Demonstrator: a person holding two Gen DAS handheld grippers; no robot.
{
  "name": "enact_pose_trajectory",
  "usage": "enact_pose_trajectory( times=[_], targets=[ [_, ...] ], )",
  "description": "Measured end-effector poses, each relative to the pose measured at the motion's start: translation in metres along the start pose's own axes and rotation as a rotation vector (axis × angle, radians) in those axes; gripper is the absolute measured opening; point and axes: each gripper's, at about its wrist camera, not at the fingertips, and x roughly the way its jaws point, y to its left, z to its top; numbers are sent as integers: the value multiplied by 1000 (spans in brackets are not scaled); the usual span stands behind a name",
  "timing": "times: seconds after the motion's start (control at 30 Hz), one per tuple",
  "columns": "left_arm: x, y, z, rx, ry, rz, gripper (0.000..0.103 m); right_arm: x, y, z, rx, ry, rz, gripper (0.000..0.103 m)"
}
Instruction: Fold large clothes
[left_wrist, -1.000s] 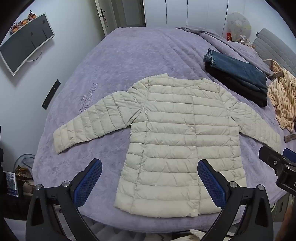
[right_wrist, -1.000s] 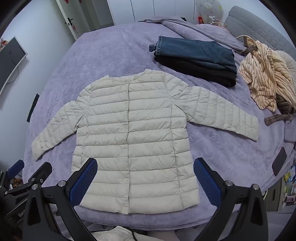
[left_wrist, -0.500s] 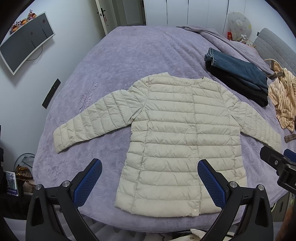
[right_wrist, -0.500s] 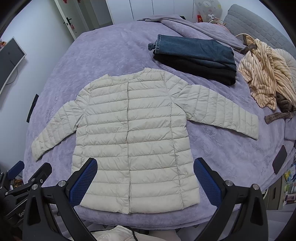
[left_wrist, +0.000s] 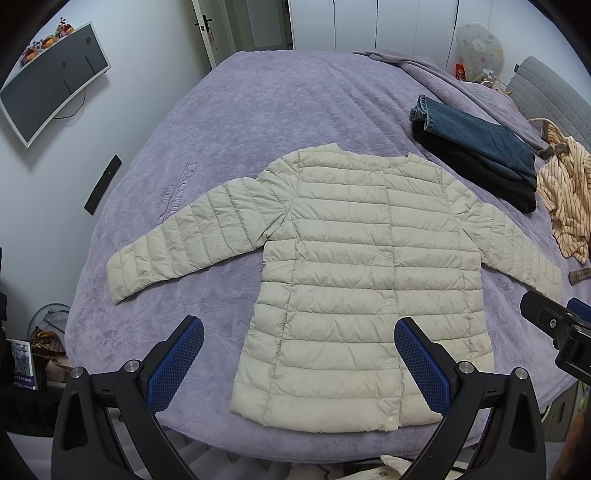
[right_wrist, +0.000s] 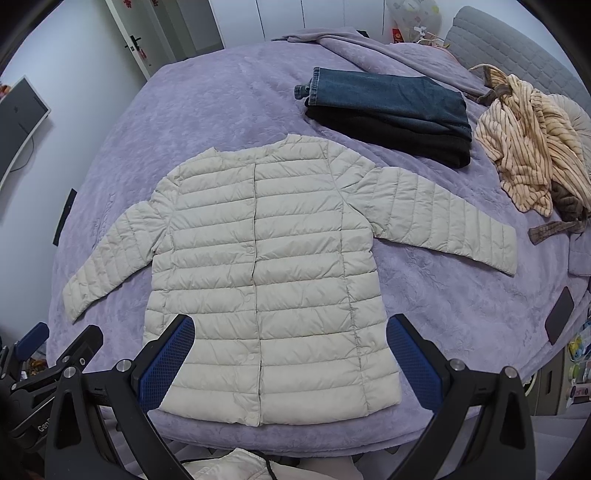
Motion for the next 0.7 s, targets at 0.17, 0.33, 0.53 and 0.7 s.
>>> enact_pose_trajectory(
  times=[0.17,0.33,0.53,0.7],
  targets=[
    [0,0,0,1,0,-1,103,-1,1,1,2,1,2,103],
    [1,1,0,1,1,-2,103,0,-1,0,2,2,3,103],
    [1,1,0,0,2,-2,103,-1,1,1,4,3,5,103],
    [1,0,0,-1,1,-3,103,2,2,-2,5,5,3,103]
  ],
)
